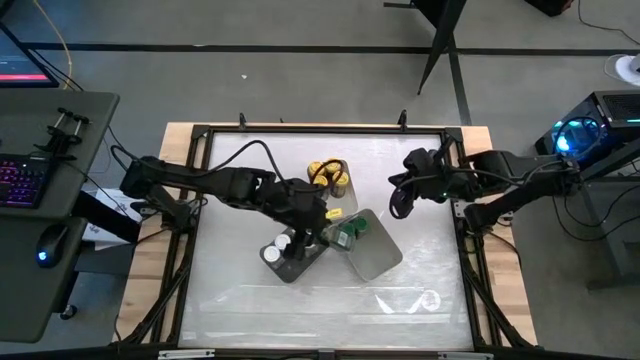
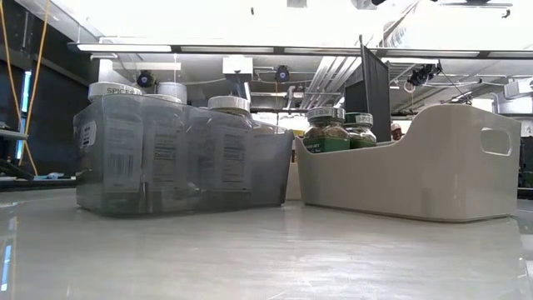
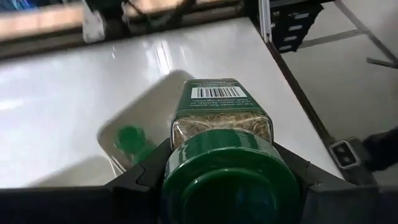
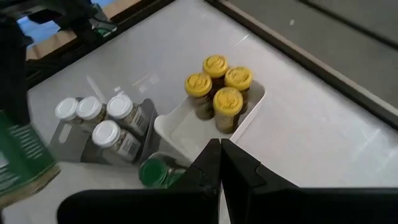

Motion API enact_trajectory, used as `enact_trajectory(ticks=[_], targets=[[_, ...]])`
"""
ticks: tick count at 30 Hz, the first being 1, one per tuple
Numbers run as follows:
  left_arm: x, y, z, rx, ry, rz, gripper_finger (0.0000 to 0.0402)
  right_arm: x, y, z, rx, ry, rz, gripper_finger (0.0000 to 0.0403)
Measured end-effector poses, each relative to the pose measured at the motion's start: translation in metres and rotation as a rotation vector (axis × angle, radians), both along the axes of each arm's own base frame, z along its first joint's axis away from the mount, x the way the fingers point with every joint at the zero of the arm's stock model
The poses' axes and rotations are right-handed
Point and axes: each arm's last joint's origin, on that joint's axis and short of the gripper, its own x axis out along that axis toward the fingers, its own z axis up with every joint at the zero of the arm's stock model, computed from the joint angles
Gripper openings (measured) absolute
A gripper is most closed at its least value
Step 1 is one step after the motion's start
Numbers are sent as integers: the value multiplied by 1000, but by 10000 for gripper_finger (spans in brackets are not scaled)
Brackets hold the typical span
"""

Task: Sort spices by type
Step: Put the green seasoning bottle into the gray bin

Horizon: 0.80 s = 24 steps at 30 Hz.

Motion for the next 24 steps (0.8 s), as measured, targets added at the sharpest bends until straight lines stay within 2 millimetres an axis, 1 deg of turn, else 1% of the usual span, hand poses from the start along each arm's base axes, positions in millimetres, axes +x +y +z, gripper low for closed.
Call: enact_trajectory(ticks=[5, 9, 17, 21, 24], targets=[[3, 1, 4, 92, -69, -14, 165, 2, -2, 2, -36, -31, -32, 0], [11, 0, -2, 128, -85, -41, 165, 4, -1, 5, -33, -66, -26, 0], [49, -8, -30, 181, -164, -105, 165, 5, -1, 5, 4, -102, -75, 0], [62, -10, -52, 269, -143, -180, 165, 5, -3, 6, 2, -117, -111, 0], [70, -12, -69, 314, -108, -222, 165, 5, -5, 6, 72, -154, -178, 0]])
